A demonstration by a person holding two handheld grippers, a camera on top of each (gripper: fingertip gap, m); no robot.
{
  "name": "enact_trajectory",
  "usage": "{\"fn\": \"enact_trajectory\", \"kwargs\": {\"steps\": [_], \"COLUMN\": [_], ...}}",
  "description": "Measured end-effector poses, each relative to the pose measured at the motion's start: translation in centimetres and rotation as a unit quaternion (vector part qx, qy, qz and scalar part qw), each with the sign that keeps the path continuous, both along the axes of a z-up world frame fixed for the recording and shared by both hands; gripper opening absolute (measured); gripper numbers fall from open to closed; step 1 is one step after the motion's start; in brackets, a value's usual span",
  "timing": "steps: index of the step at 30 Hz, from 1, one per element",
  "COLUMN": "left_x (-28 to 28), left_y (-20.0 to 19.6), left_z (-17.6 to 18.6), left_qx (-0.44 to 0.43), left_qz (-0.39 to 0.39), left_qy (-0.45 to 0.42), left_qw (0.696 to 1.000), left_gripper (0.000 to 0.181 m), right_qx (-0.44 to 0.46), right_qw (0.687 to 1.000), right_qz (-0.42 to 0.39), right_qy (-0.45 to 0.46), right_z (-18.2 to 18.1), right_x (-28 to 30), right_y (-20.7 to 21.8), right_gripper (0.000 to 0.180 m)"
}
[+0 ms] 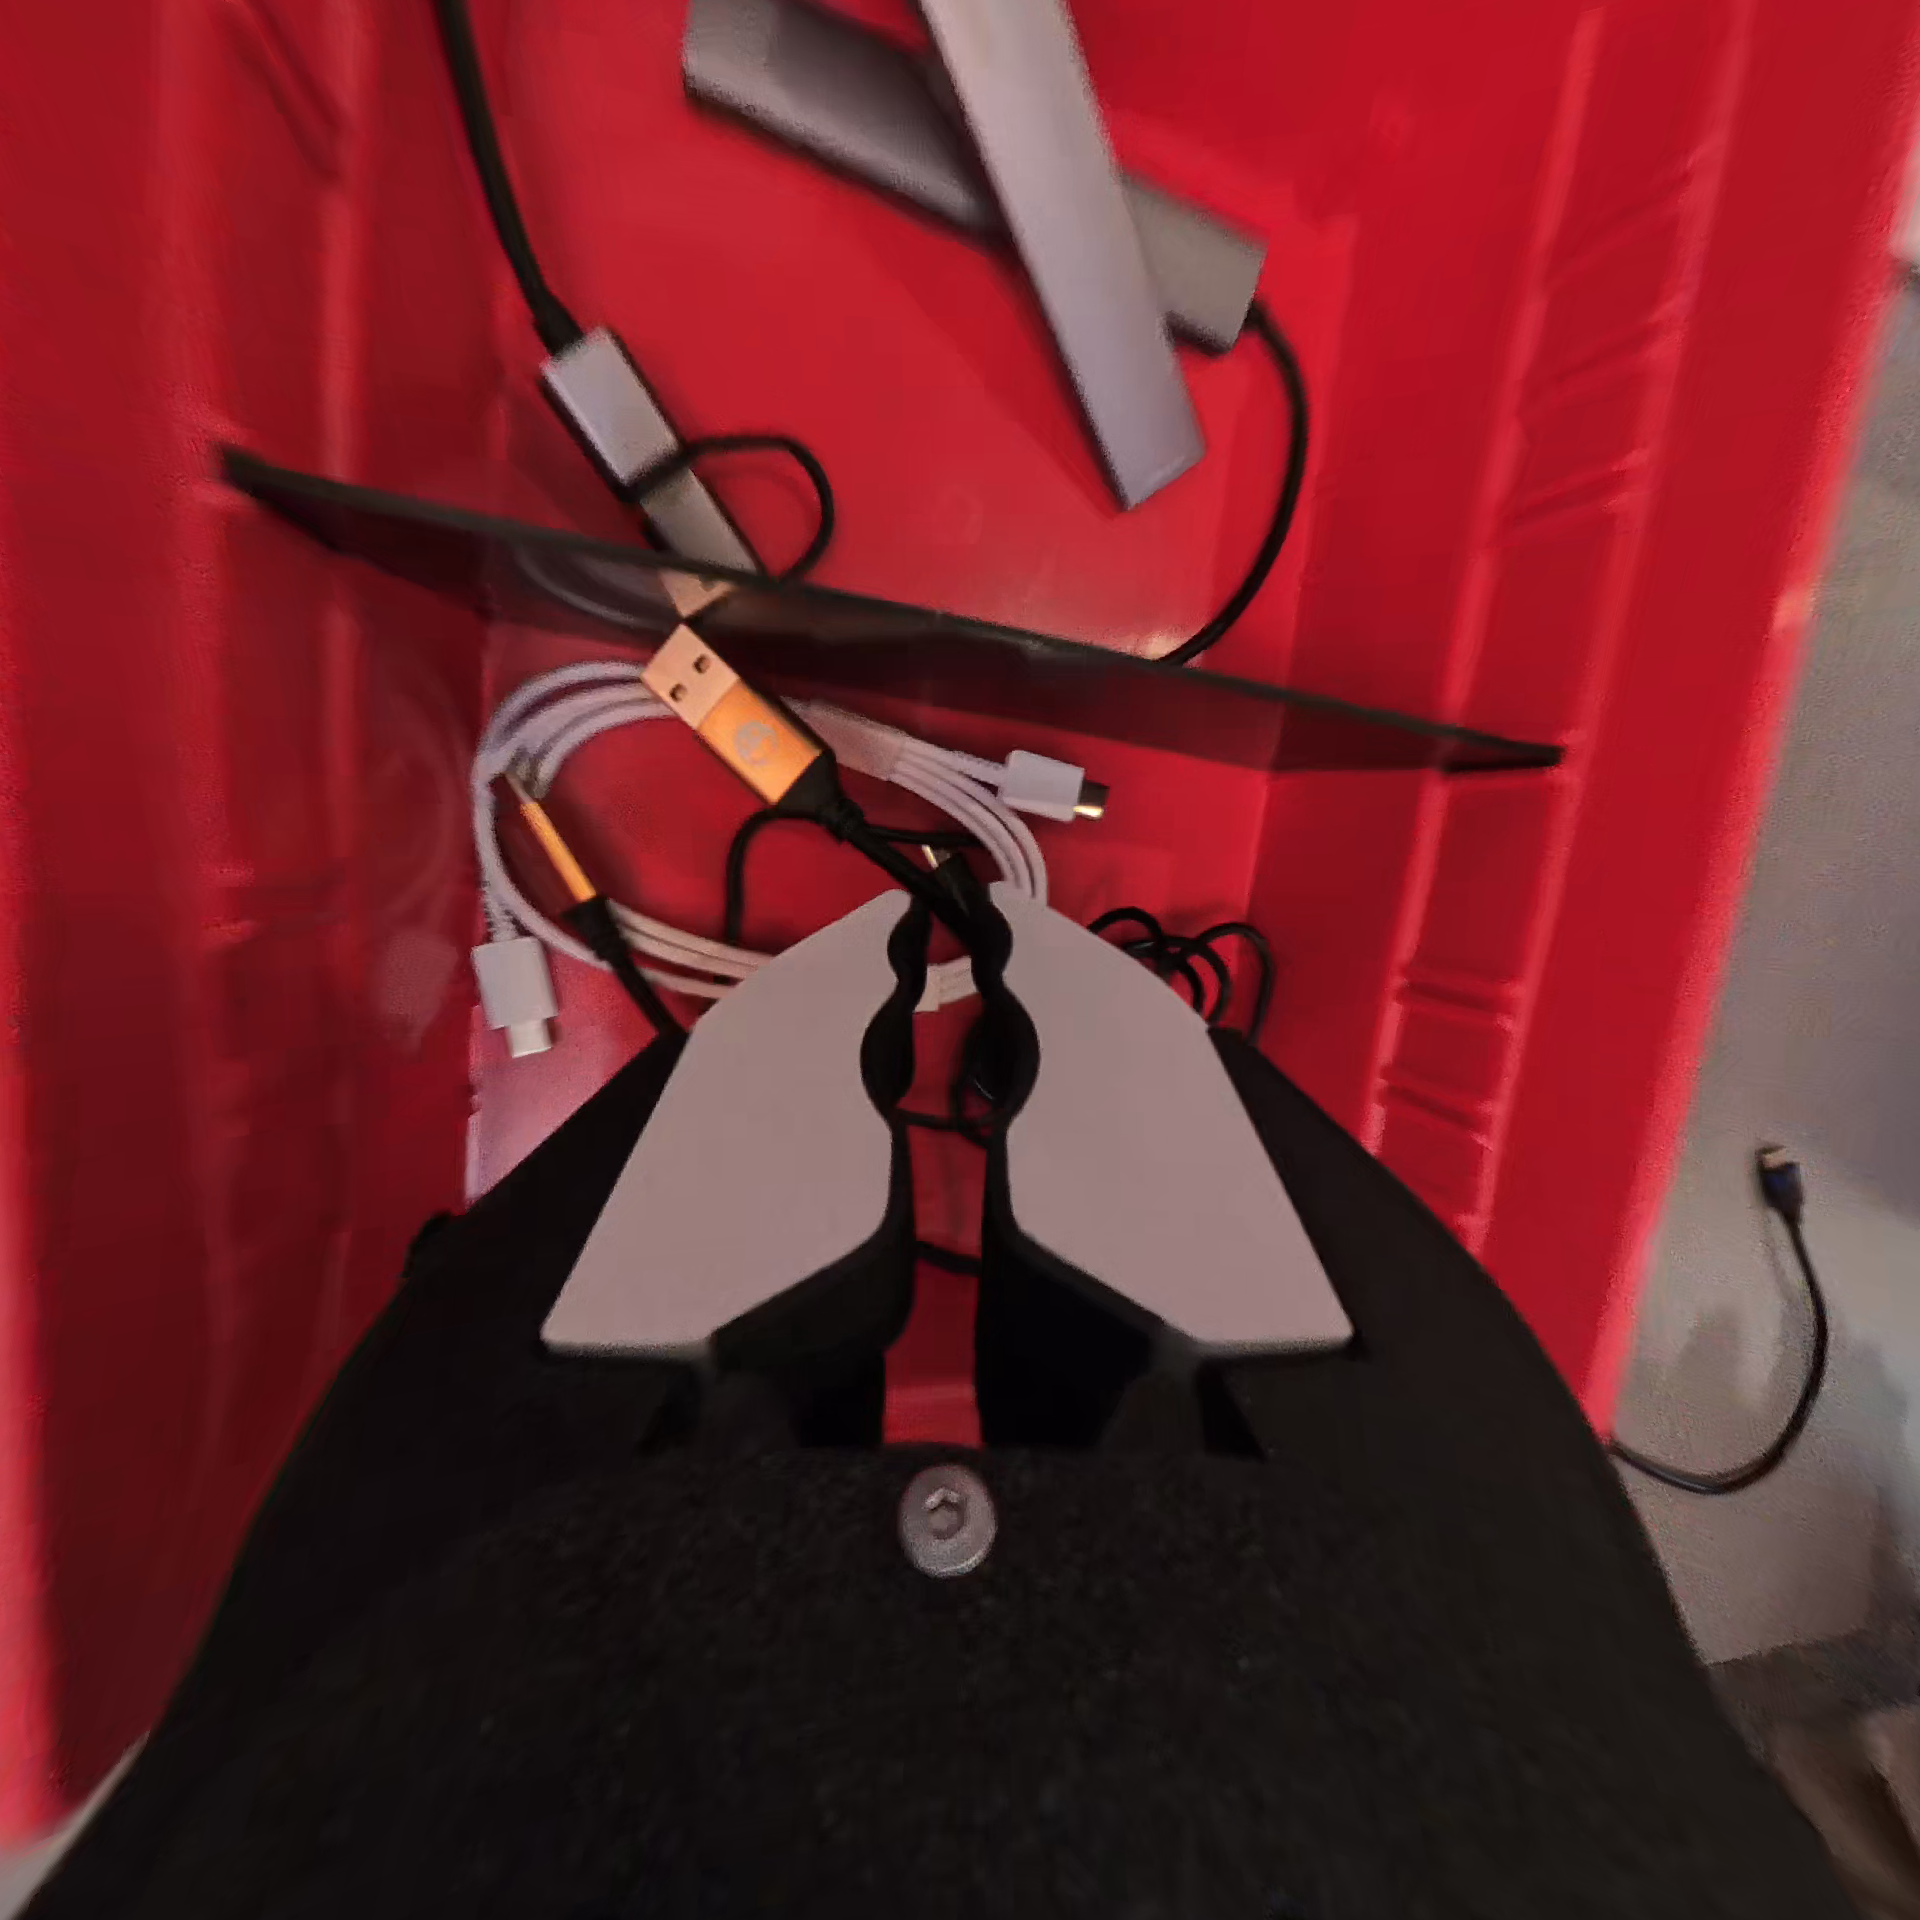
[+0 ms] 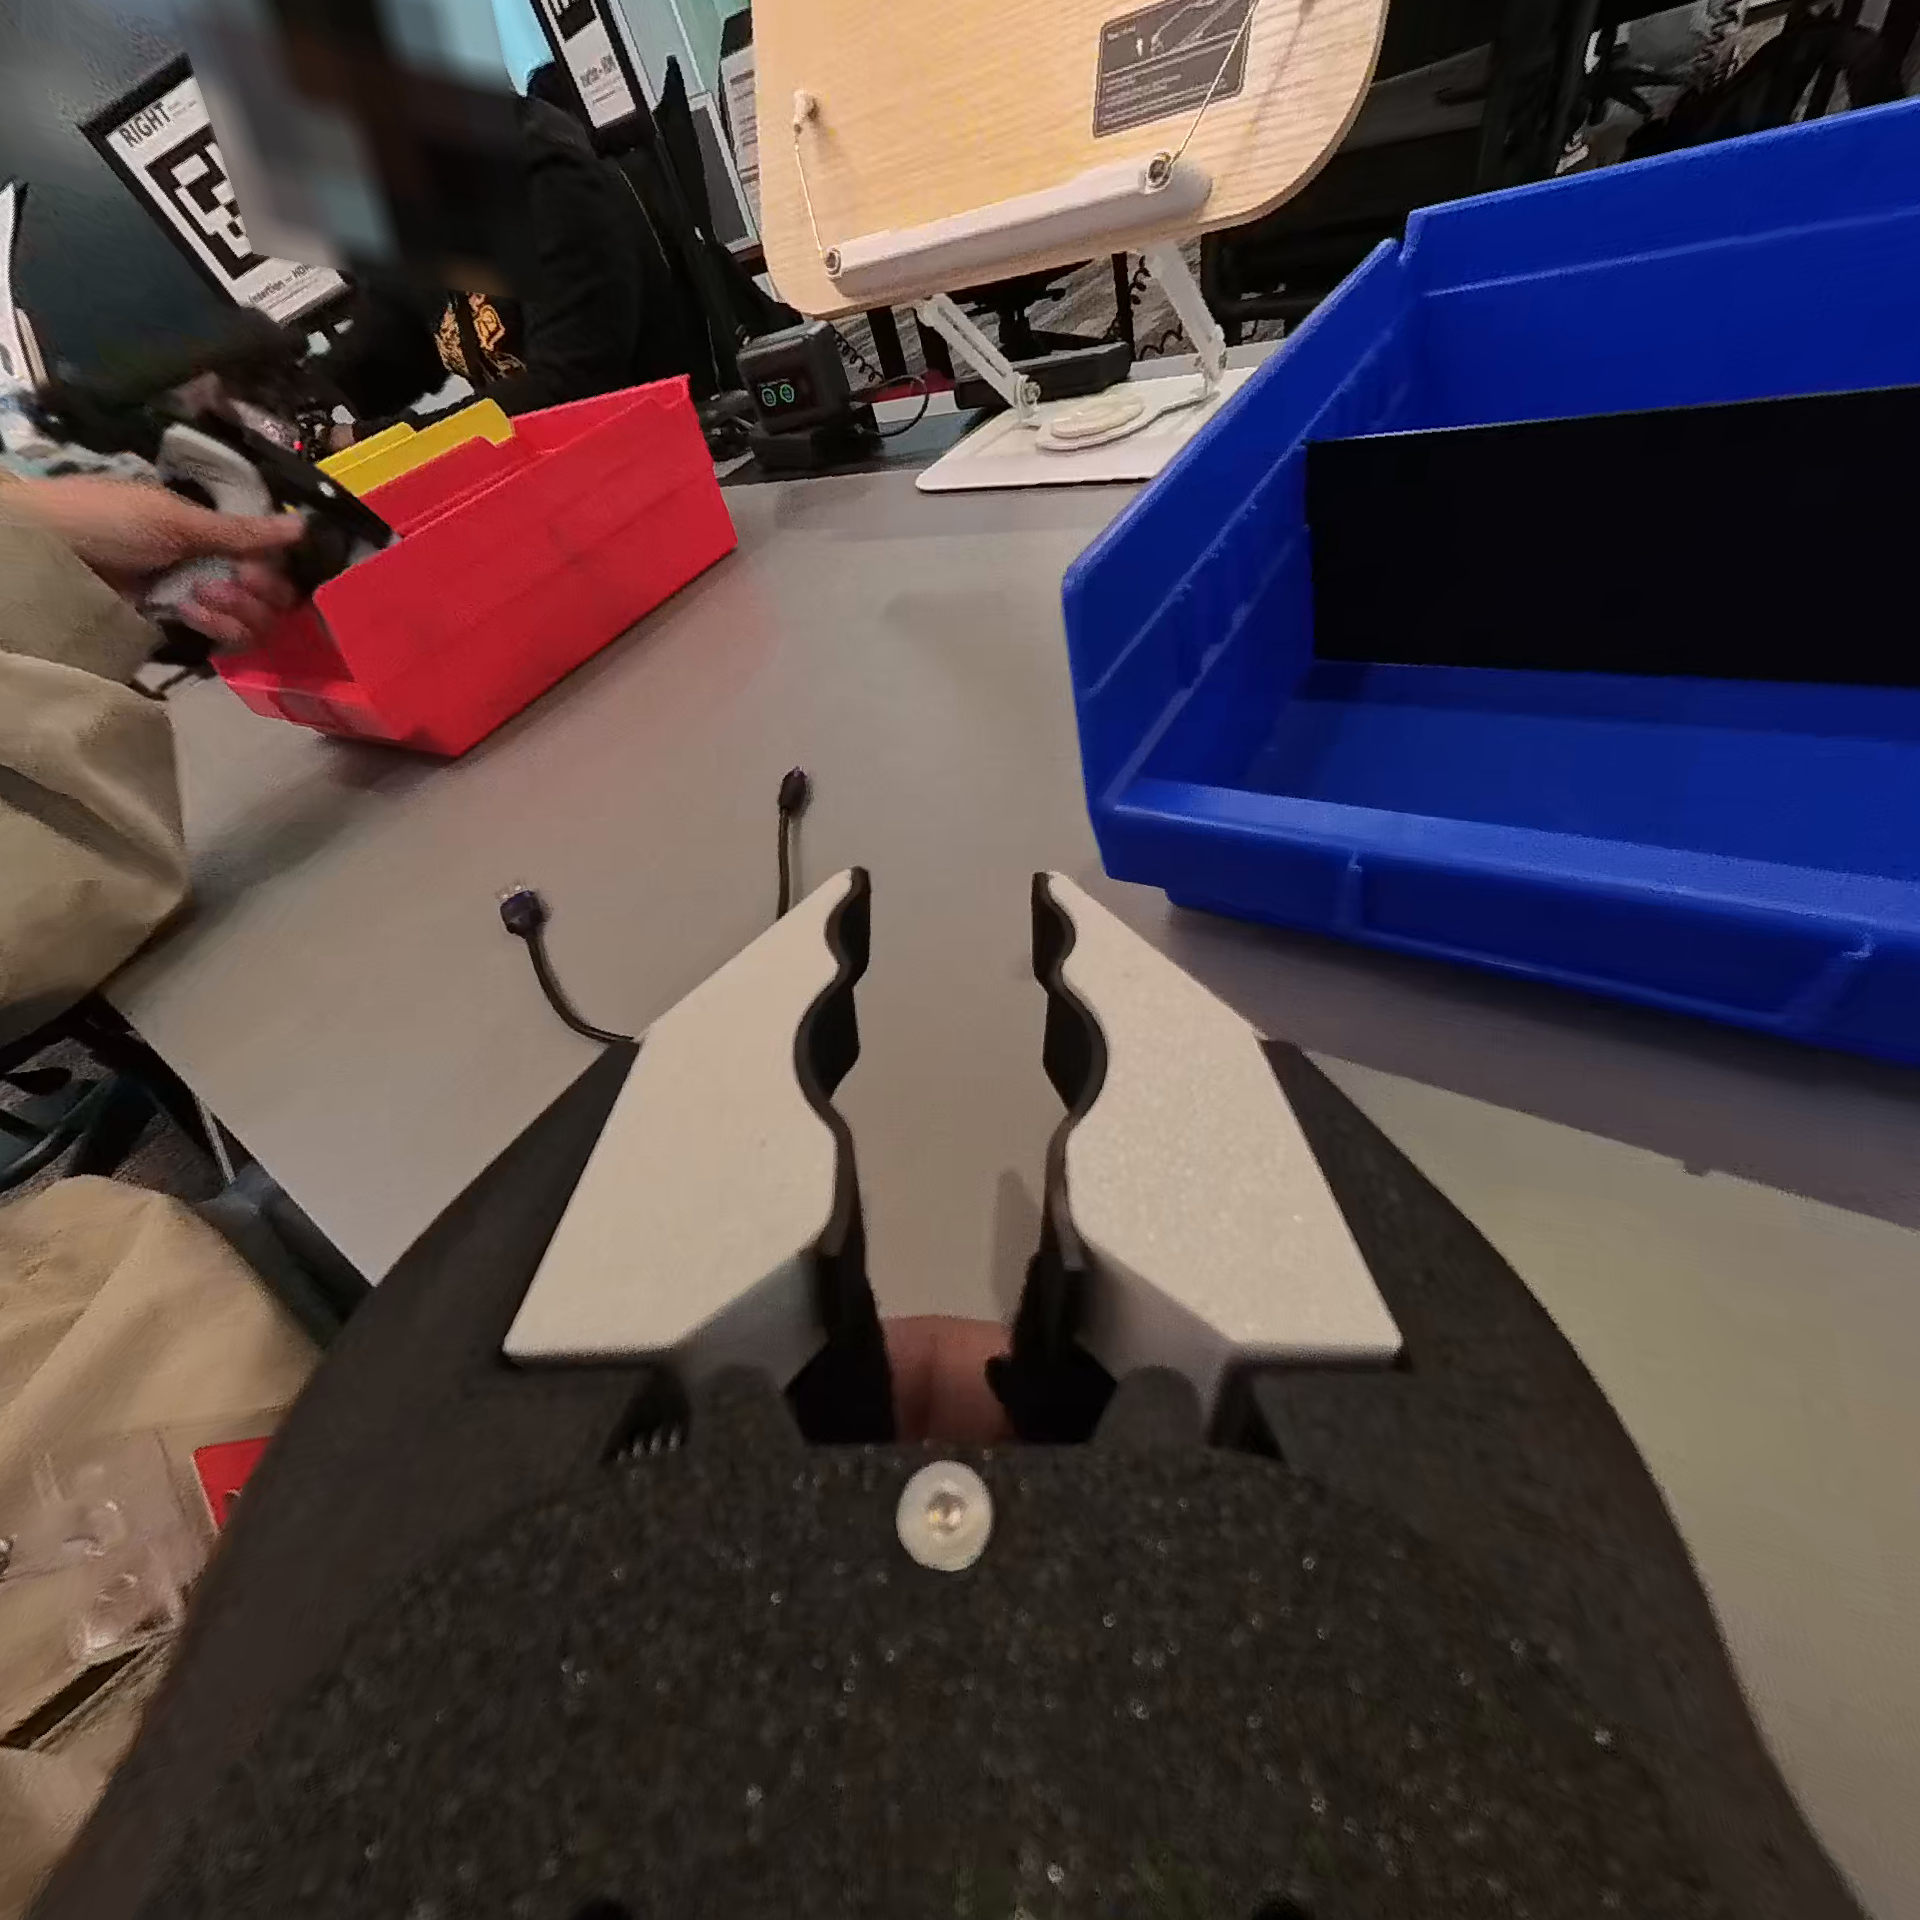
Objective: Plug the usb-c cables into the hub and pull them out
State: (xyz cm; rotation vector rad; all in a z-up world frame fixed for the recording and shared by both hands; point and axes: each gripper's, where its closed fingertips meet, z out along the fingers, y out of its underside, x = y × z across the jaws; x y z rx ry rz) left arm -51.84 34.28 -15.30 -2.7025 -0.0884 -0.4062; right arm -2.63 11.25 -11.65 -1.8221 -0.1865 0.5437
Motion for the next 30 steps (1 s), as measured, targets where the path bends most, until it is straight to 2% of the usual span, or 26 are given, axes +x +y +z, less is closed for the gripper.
{"fn": "enact_trajectory", "kwargs": {"steps": [2,5,9,12,15,18,23,27,30], "left_x": [-0.5,-0.1,5.1,11.5,19.0,23.2,23.0,19.7,17.7], "left_y": [0.0,-0.9,-5.0,-9.3,-14.7,-17.6,-18.3,-17.7,-17.9], "left_z": [3.4,10.4,19.0,21.7,22.7,20.8,12.9,5.4,2.5], "left_qx": [0.044,0.137,0.238,0.272,0.272,0.251,0.146,0.106,0.112], "left_qz": [0.003,-0.012,-0.092,-0.187,-0.294,-0.317,-0.253,-0.176,-0.145], "left_qy": [0.007,0.01,-0.044,-0.092,-0.208,-0.289,-0.393,-0.371,-0.322], "left_qw": [0.999,0.99,0.966,0.94,0.893,0.868,0.872,0.906,0.929], "left_gripper": [0.007,0.003,0.003,0.003,0.003,0.003,0.003,0.003,0.003], "right_qx": [0.0,0.0,0.0,0.0,0.001,0.0,-0.001,-0.002,-0.003], "right_qw": [1.0,1.0,1.0,1.0,1.0,1.0,1.0,1.0,1.0], "right_qz": [0.004,0.009,0.012,0.014,0.016,0.018,0.015,0.013,0.015], "right_qy": [0.0,0.002,0.003,0.004,0.003,-0.001,0.001,-0.001,-0.006], "right_z": [0.0,0.1,0.0,0.1,0.1,0.0,-0.1,-0.1,-0.2], "right_x": [-0.2,-0.4,-0.6,-0.7,-0.8,-0.9,-0.7,-0.6,-0.8], "right_y": [0.0,0.1,0.2,0.3,0.3,0.3,0.1,0.1,0.1], "right_gripper": [0.03,0.03,0.03,0.03,0.03,0.03,0.03,0.03,0.03]}}
